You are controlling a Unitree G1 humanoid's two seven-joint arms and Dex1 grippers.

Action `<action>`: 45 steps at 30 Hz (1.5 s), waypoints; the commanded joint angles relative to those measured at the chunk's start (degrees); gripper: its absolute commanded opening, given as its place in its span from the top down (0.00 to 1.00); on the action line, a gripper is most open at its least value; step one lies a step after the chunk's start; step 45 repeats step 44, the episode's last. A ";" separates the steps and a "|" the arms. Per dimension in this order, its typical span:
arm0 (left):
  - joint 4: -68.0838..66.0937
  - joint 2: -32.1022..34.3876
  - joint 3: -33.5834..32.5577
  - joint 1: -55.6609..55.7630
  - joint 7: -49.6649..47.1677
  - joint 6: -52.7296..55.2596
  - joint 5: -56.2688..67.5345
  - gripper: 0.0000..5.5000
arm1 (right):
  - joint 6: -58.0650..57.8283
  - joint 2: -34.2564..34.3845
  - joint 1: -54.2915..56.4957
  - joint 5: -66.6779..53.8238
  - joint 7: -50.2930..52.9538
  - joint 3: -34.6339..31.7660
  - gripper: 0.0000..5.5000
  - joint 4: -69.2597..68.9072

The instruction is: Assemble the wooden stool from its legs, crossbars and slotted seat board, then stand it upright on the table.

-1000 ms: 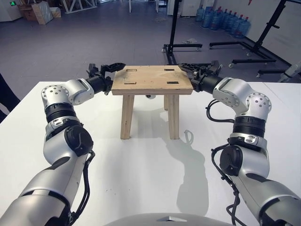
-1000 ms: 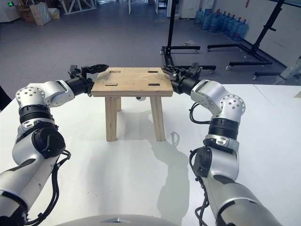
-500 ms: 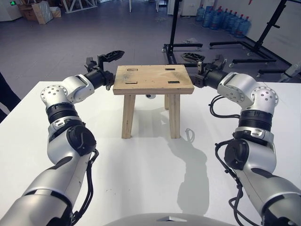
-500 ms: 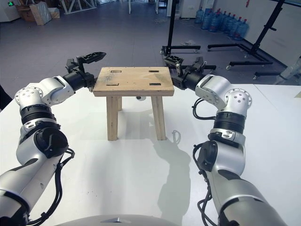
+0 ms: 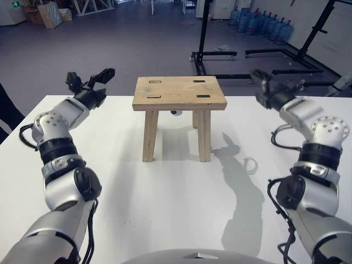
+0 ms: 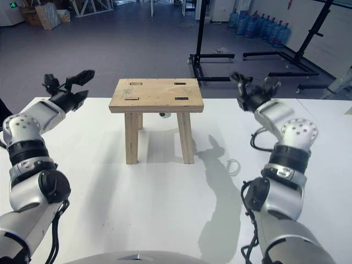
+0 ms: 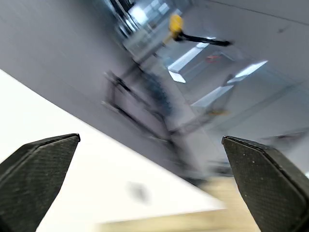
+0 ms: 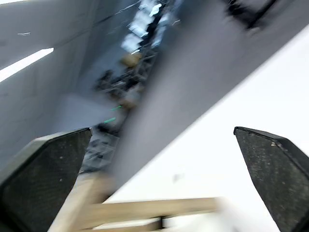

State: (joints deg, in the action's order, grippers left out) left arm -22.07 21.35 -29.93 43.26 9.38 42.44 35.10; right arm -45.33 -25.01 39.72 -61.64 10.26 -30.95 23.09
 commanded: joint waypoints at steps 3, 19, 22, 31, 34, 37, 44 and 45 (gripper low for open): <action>5.53 -7.67 15.76 -19.14 -4.95 -28.69 -21.01 0.02 | 27.52 7.60 -14.98 30.62 0.74 15.11 0.02 -0.93; -7.64 -11.28 9.26 -18.82 -17.62 -42.60 -24.03 0.02 | 50.42 16.22 -1.55 50.61 0.89 20.25 0.02 23.01; -8.50 -11.53 9.60 -17.76 -17.35 -42.87 -23.95 0.02 | 51.01 16.63 -1.28 51.17 1.07 19.75 0.02 24.25; -8.32 -12.64 11.11 -16.95 -16.71 -42.77 -24.28 0.02 | 51.70 17.67 -2.21 52.15 3.03 18.16 0.02 24.64; -8.12 -12.89 11.53 -17.07 -16.63 -42.88 -24.34 0.02 | 52.05 18.08 -2.94 52.37 3.38 17.88 0.02 23.92; -7.91 -13.38 12.06 -17.21 -16.48 -43.07 -24.45 0.02 | 52.38 18.25 -4.01 52.66 3.57 17.56 0.02 22.51; -7.52 -13.90 12.85 -17.82 -16.33 -43.65 -24.92 0.02 | 52.96 18.99 -5.37 53.05 3.30 17.39 0.02 21.14; -7.52 -13.90 12.85 -17.82 -16.33 -43.65 -24.92 0.02 | 52.96 18.99 -5.37 53.05 3.30 17.39 0.02 21.14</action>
